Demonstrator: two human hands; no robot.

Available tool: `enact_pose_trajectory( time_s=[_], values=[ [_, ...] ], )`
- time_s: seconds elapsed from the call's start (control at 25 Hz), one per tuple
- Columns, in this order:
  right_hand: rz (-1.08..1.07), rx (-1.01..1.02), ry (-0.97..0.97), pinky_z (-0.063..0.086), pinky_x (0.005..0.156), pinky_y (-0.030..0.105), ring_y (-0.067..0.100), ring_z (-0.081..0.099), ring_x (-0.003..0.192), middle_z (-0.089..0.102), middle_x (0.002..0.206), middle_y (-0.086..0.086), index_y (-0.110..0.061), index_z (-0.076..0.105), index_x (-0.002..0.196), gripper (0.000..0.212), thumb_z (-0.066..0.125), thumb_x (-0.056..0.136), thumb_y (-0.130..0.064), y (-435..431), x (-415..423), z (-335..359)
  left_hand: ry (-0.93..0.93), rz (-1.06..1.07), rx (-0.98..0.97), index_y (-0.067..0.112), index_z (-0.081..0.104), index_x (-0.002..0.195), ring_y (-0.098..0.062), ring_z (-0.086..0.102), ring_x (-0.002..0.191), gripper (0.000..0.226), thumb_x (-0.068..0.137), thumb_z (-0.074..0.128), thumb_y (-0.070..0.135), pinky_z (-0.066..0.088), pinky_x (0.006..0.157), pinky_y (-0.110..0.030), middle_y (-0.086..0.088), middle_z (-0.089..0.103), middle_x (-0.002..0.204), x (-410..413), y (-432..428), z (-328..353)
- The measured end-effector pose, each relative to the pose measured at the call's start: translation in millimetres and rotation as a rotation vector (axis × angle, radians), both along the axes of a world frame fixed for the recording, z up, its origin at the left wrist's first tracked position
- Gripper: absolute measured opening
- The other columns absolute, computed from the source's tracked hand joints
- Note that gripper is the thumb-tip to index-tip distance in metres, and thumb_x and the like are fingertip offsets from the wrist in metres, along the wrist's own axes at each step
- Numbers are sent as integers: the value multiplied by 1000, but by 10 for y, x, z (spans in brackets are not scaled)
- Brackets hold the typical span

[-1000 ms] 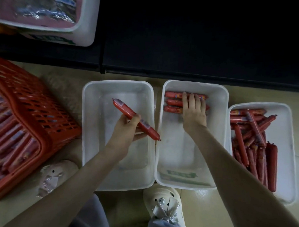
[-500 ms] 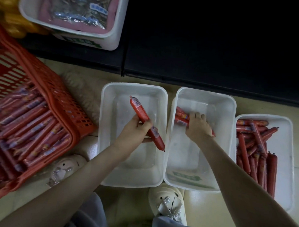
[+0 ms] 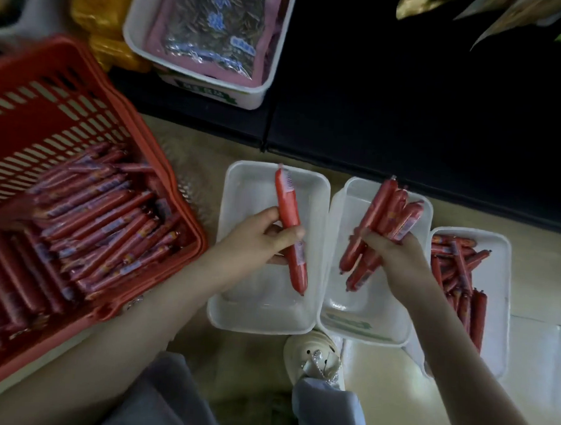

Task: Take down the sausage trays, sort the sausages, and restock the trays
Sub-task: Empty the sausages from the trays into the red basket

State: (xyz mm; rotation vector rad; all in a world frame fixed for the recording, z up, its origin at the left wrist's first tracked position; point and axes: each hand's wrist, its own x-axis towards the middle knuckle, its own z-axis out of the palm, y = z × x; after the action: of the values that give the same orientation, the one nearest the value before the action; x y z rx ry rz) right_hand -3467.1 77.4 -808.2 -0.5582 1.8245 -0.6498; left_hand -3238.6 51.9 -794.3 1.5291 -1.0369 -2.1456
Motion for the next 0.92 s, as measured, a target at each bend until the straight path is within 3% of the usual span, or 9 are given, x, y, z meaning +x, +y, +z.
enact_pose_trajectory(
  time_s=[0.08,0.16,0.32,0.48,0.64,0.8,0.92],
  values=[
    [20,-66,-365,57,78,38,27,70,93,71,99,13,-3,61,111,28,61,83,-3,-91,336,479,25,2,-74,17,62,108,-13,70,86,17,91,60,22,57,71,-23,-3,70,95,196,-43,318],
    [126,-79,-484,58,76,37,28,70,94,71,99,14,-3,63,109,30,61,79,-5,-189,745,790,18,37,-131,15,62,107,-15,70,84,17,90,61,18,56,66,-21,-6,69,94,470,-45,580],
    [352,-58,-515,59,71,36,26,71,86,73,93,12,-5,67,101,24,64,77,-6,-331,1723,1088,-112,136,-255,16,63,101,-14,66,80,12,89,64,14,56,71,-30,-4,68,89,1218,163,808],
    [526,41,-515,59,69,36,25,71,79,73,90,13,-4,67,102,22,63,82,1,-345,2647,1067,-355,210,-291,21,64,116,-15,67,93,27,90,63,25,53,87,-39,1,71,102,1959,481,780],
    [649,147,-450,58,65,33,26,70,76,70,94,19,0,65,108,26,65,82,3,-338,3474,837,-620,335,-138,23,60,111,-15,64,79,28,88,62,38,53,76,-32,7,66,91,2597,780,718],
    [694,175,-351,55,84,44,32,68,92,70,102,18,-6,66,102,23,70,80,-1,-413,3911,584,-775,401,23,14,51,127,-26,63,97,49,87,63,40,53,84,-37,-5,63,114,3114,1064,486],
    [651,119,-219,53,88,47,28,68,84,71,93,12,-10,67,94,18,72,78,-4,-575,3945,324,-816,446,80,16,51,127,-26,64,99,47,88,63,39,53,87,-38,-6,64,117,3393,1138,323]
  ],
)
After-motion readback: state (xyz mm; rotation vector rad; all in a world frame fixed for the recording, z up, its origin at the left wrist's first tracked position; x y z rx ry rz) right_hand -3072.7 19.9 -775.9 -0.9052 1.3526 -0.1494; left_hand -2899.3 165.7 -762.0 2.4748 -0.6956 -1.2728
